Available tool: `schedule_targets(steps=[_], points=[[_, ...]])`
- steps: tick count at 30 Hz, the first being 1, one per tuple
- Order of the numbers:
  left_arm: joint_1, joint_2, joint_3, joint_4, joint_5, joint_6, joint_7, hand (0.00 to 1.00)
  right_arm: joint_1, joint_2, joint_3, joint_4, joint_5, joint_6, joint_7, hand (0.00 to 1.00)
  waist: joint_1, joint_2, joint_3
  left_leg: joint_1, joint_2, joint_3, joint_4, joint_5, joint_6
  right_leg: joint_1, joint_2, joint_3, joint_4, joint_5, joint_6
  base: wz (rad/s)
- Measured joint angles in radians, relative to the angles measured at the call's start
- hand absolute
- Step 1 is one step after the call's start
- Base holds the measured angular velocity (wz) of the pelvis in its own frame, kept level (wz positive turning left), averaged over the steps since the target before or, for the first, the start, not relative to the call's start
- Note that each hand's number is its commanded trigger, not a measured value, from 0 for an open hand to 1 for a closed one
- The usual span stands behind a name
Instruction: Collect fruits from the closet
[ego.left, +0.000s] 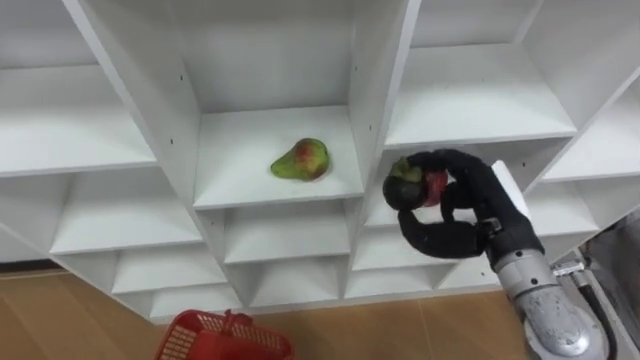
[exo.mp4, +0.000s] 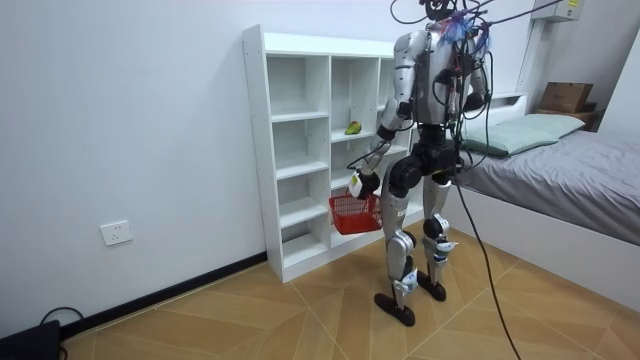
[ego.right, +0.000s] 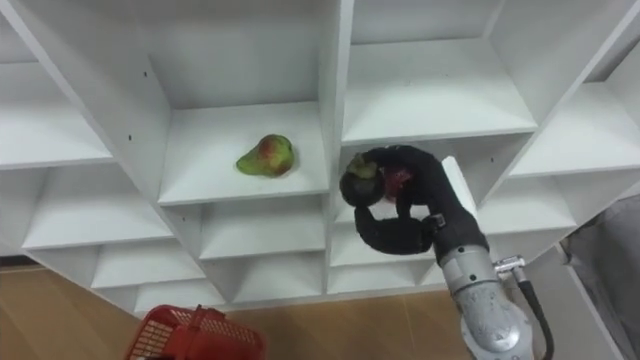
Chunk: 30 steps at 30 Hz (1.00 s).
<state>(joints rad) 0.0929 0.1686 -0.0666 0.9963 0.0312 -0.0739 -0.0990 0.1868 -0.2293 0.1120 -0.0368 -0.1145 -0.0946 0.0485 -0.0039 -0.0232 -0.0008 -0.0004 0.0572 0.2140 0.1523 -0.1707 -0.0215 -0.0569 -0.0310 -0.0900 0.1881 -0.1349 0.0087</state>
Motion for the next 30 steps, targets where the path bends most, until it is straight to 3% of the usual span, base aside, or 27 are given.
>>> schedule_targets(steps=[6,12,17,22,30], points=[[-0.056,-0.001,0.000,-0.018,0.000,-0.004,0.000,1.00,0.000,0.004,0.038,0.046,-0.121,-0.001,0.020,1.00,-0.004,-0.010,0.0033,-0.034,0.001,-0.006,0.016,0.000,0.000,-0.024,0.000,-0.001,0.000,0.003,-0.001,0.02],[-0.107,-0.002,-0.039,-0.044,-0.011,-0.022,-0.001,1.00,-0.014,0.004,0.092,0.144,-0.134,-0.020,0.007,1.00,0.008,-0.019,0.0054,-0.069,0.001,-0.008,0.029,0.000,0.001,-0.054,-0.001,0.001,0.002,0.006,-0.001,0.00],[-0.113,-0.002,-0.103,-0.114,-0.043,-0.039,-0.009,1.00,-0.062,0.002,0.119,0.236,-0.133,-0.020,-0.009,1.00,0.010,-0.015,0.0077,-0.119,0.001,-0.026,0.042,0.001,0.002,-0.095,-0.002,-0.011,0.010,0.009,-0.001,0.07],[-0.123,0.005,-0.168,-0.154,-0.099,-0.048,-0.050,1.00,-0.148,0.000,0.156,0.302,-0.165,-0.042,-0.023,1.00,0.007,0.001,0.0182,-0.136,0.004,-0.034,0.054,0.001,0.002,-0.105,-0.004,-0.028,0.016,0.009,-0.002,0.06],[-0.127,0.007,-0.232,-0.221,-0.117,-0.082,-0.080,1.00,-0.179,0.001,0.246,0.401,-0.206,-0.057,-0.009,1.00,0.014,0.001,0.0181,-0.182,0.003,-0.053,0.085,0.001,0.003,-0.130,-0.010,-0.050,0.021,0.011,-0.005,0.08]])
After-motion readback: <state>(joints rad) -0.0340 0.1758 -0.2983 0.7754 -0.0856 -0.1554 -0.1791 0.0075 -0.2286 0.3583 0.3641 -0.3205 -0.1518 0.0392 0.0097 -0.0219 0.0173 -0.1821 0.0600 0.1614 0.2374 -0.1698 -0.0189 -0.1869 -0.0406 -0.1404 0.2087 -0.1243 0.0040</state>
